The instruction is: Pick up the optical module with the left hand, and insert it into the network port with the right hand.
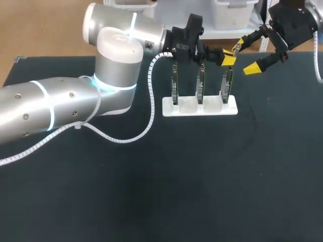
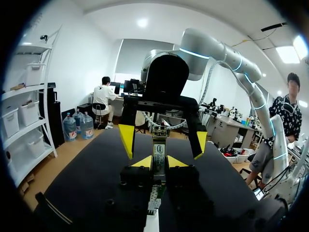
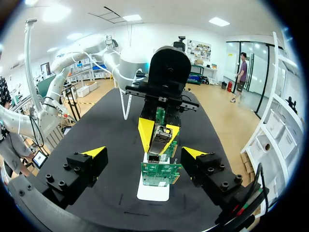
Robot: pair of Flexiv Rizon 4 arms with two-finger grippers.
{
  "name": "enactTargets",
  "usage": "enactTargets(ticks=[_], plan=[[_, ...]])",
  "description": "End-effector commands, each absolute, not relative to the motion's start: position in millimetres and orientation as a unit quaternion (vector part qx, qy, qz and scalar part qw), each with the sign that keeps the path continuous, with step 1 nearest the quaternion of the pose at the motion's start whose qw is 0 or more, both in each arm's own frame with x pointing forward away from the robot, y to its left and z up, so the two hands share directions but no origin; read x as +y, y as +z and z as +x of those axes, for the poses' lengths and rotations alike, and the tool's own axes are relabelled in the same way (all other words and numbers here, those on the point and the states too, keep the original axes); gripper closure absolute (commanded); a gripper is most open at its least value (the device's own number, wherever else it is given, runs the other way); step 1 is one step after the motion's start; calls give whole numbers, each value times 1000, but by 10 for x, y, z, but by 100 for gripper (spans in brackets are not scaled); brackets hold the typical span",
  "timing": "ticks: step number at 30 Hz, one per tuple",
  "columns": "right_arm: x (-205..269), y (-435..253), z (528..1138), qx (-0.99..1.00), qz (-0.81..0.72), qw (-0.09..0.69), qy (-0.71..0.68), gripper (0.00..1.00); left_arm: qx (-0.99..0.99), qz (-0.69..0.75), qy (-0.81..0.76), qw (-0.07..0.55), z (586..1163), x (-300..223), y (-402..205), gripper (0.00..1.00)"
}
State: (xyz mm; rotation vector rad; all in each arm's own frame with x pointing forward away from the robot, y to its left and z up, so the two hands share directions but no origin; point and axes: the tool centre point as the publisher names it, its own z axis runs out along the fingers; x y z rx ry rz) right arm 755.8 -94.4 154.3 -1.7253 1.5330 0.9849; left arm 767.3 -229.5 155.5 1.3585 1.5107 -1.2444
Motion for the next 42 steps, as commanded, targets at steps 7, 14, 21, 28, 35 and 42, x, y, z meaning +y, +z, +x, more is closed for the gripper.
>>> enactTargets(ticks=[7,14,21,28,35,42], plan=[[-942,1545,7539,582,-653,312,371,0,585,537,-485,366,7723,-2325,1563,100],[-942,1545,7539,582,-653,312,371,0,587,534,-489,363,7706,-2336,1546,100],[-942,1545,7539,582,-653,312,371,0,584,526,-498,366,7718,-2319,1557,100],[-942,1545,7539,582,-653,312,371,0,580,526,-501,368,7721,-2325,1591,100],[-942,1545,7539,582,-653,312,371,0,582,526,-501,366,7700,-2315,1569,100],[-942,1545,7539,582,-653,312,371,0,585,524,-500,366,7688,-2292,1552,100]])
